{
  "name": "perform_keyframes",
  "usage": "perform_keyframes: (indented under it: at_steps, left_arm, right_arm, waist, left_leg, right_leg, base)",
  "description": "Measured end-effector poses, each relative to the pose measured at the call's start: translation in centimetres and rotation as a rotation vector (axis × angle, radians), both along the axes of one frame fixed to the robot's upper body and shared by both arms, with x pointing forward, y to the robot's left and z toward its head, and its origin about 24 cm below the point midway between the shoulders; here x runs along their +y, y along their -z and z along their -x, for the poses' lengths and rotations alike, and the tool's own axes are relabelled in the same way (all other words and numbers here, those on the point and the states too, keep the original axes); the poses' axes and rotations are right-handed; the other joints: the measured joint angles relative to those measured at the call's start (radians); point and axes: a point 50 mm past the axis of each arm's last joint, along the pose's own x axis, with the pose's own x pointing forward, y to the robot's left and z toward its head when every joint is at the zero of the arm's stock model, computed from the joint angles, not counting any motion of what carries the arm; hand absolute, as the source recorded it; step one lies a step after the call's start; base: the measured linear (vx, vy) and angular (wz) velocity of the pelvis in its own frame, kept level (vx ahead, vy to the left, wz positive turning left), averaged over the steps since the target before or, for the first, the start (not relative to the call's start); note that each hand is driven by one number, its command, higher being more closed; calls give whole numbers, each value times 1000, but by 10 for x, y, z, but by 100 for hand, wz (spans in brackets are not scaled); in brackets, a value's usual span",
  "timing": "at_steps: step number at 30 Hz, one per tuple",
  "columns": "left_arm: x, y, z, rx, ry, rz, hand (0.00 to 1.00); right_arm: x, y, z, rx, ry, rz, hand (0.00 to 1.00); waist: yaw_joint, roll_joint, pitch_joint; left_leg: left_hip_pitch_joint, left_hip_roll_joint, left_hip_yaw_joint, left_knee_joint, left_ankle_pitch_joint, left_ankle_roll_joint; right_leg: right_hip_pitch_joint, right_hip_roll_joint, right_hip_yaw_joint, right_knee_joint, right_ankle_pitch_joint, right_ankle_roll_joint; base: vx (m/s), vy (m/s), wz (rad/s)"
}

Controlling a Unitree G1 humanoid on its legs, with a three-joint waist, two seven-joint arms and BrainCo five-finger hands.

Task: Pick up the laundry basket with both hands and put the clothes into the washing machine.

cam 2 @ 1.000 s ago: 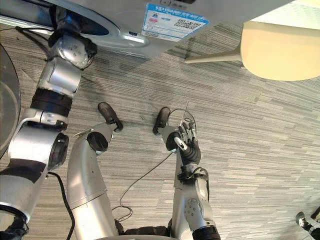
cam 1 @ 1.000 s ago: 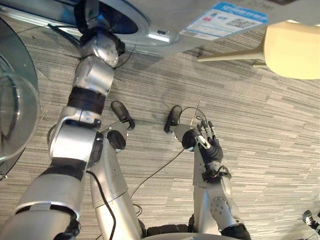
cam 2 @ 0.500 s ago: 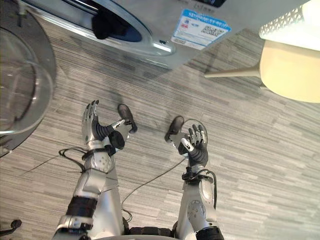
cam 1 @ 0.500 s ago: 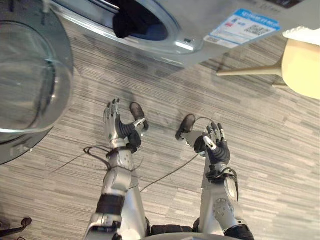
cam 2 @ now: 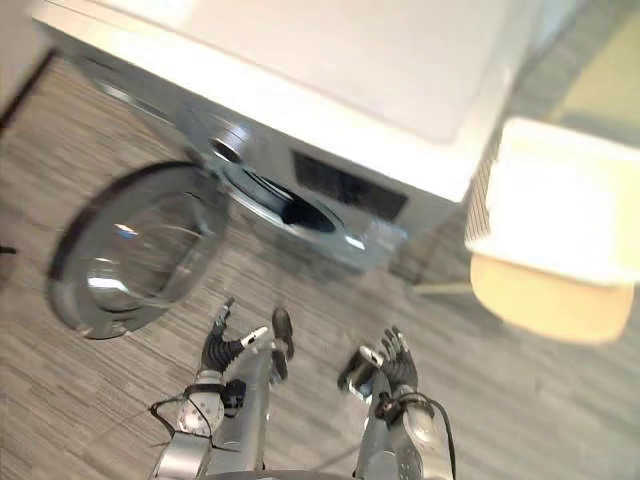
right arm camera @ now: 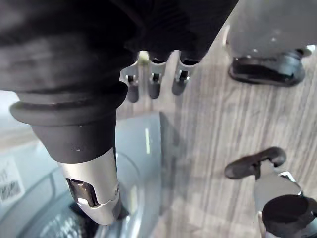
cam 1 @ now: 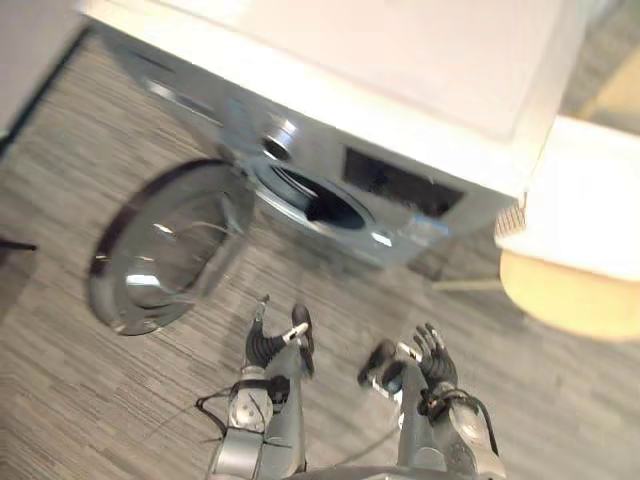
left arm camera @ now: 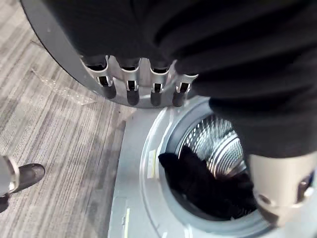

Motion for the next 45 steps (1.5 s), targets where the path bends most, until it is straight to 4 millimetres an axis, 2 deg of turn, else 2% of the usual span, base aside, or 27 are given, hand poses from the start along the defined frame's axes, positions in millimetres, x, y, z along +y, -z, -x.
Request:
perform_keyframes:
  at_steps: [1,3,5,7,8,9,10,11,12,13,15,16,17,18,21,24,25,26,28,30,33,35,38,40,43,44,45]
  left_arm:
    - [1,3,2,17,-6,14,0]
    - [2,14,7,79,-22,89,0]
    - [4,25,17,133,-70,214,0]
    - [6,37,34,188,-131,333,0]
    - [6,40,38,203,-140,367,0]
    - [4,45,42,223,-148,416,0]
    - [1,47,43,236,-152,455,0]
    - [0,48,43,241,-150,468,0]
    - [-2,49,39,248,-138,488,0]
    - [2,57,35,296,-120,477,0]
    - [2,66,38,356,-111,467,0]
    - [4,71,37,384,-108,450,0]
    - [7,70,34,381,-116,438,0]
    - [9,67,25,361,-116,418,0]
    - [-2,62,4,327,-106,414,0]
    - [-13,61,-2,318,-116,435,0]
    - [-13,61,-1,320,-125,433,0]
    - [-10,61,-2,316,-131,423,0]
    - [-5,61,-1,317,-141,407,0]
    - [-4,64,2,328,-165,404,0]
    - [-3,61,0,301,-219,445,0]
    - [2,62,1,300,-264,453,0]
    - [10,58,-1,265,-298,459,0]
    - [10,59,0,268,-296,460,0]
    - [17,63,3,279,-343,468,0]
    - [22,66,8,286,-384,477,0]
    - [26,70,13,299,-419,494,0]
  right_arm:
    - [-2,2,1,13,-9,15,0]
    - [-12,8,5,53,1,57,0]
    - [-28,12,13,95,24,110,0]
    - [-45,27,32,201,79,152,0]
    - [-50,31,39,237,100,163,0]
    - [-62,41,55,318,156,171,0]
    - [-70,51,72,406,202,165,0]
    - [-72,55,79,447,214,161,0]
    - [-72,61,89,506,227,152,0]
    - [-61,72,102,605,218,117,0]
    - [-62,71,103,603,200,142,0]
    - [-63,71,104,603,193,147,0]
    - [-61,71,103,596,193,140,0]
    - [-54,71,106,593,199,115,0]
    - [-42,73,119,603,235,62,0]
    - [-47,65,119,556,267,74,0]
    - [-46,64,119,544,273,71,0]
    - [-39,64,122,545,260,55,0]
    - [-32,66,126,558,258,37,0]
    - [-34,65,124,551,248,45,0]
    - [-42,59,108,498,212,83,0]
    - [-42,56,93,460,179,98,0]
    - [-29,54,76,424,136,82,0]
    - [-28,54,75,418,139,78,0]
    - [-25,54,74,415,137,66,0]
    - [-23,54,71,408,134,61,0]
    - [-23,54,72,415,134,64,0]
  waist:
    - [1,0,-10]
    - [12,-2,-51]
    - [-7,-10,-80]
    - [-8,-11,-166]
    - [-10,-3,-184]
    - [-12,16,-210]
    - [-14,31,-227]
    - [-20,37,-236]
    - [-40,46,-244]
    - [-43,20,-235]
    - [-69,22,-236]
    - [-97,31,-225]
    - [-108,17,-219]
    - [-124,-6,-211]
    - [-151,-25,-210]
    - [-159,9,-196]
    - [-169,9,-195]
    - [-168,-19,-198]
    - [-161,-45,-200]
    - [-147,-38,-209]
    - [-128,4,-202]
    - [-122,9,-199]
    - [-96,11,-202]
    - [-94,29,-232]
    - [-110,22,-247]
    - [-105,22,-246]
    - [-98,13,-240]
  left_leg:
    - [26,-8,-8,-26,10,-10]
    - [67,8,46,16,-21,25]
    - [128,102,121,204,-72,79]
    - [189,226,189,266,-80,76]
    - [208,250,197,262,-76,72]
    - [246,276,195,206,-44,20]
    - [279,257,190,99,-62,-132]
    - [285,236,191,73,-104,-148]
    - [278,204,186,57,-152,-113]
    - [274,129,156,80,-173,-75]
    - [303,85,120,99,-204,-25]
    - [351,58,83,98,-229,15]
    - [375,46,67,96,-234,23]
    - [419,19,25,86,-246,42]
    - [468,-49,-64,78,-274,79]
    - [479,-56,-159,119,-333,73]
    - [475,-54,-196,137,-358,67]
    - [469,-52,-228,167,-383,41]
    - [466,-45,-241,202,-410,16]
    - [485,5,-264,238,-427,-17]
    - [336,109,-195,583,-339,-81]
    - [304,159,-184,683,-350,-62]
    - [386,155,-227,471,-385,-4]
    - [440,101,-355,276,-387,-46]
    - [501,83,-247,178,-414,-88]
    - [505,76,-168,176,-418,-79]
    - [522,60,-91,177,-422,-70]
  right_leg:
    - [30,-8,-22,-4,0,-1]
    - [120,-43,-101,-31,4,-7]
    - [240,-99,-181,-45,14,10]
    - [282,-146,-211,-54,37,49]
    - [298,-156,-221,-59,48,67]
    - [328,-175,-237,-75,70,105]
    - [357,-202,-274,-92,100,148]
    - [368,-218,-295,-101,121,162]
    - [393,-237,-334,-107,160,168]
    - [436,-297,-357,-92,260,102]
    - [447,-348,-285,-20,427,-61]
    - [397,-323,-64,95,344,-70]
    - [363,-274,70,162,264,-37]
    - [306,-136,290,275,146,5]
    - [165,140,486,382,-6,30]
    - [61,248,523,269,-28,48]
    - [58,260,547,188,-20,70]
    - [98,259,620,1,10,83]
    - [136,244,620,-77,91,63]
    - [170,289,569,-91,91,35]
    - [194,368,578,-103,80,0]
    - [239,416,636,-125,92,-14]
    - [262,467,774,-162,112,-11]
    - [221,492,867,-144,106,7]
    - [173,493,988,-115,107,63]
    - [141,470,1008,-115,106,63]
    - [112,400,920,-110,110,55]
  base:
    - [190,-69,95]
    - [154,-54,78]
    - [111,50,82]
    - [125,263,48]
    - [161,403,54]
    - [153,502,82]
    - [147,536,96]
    - [121,471,116]
    - [166,566,138]
    - [221,686,143]
    - [241,605,108]
    - [222,376,98]
    - [267,360,126]
    - [193,194,99]
    - [180,128,121]
    - [124,25,92]
    - [101,-123,135]
    - [121,-172,111]
    - [126,-208,72]
    - [214,-258,38]
    - [179,-168,-28]
    - [216,-63,-90]
    - [161,56,-150]
    - [112,244,-162]
    - [79,250,-123]
    - [-24,268,-182]
    - [-89,332,-175]
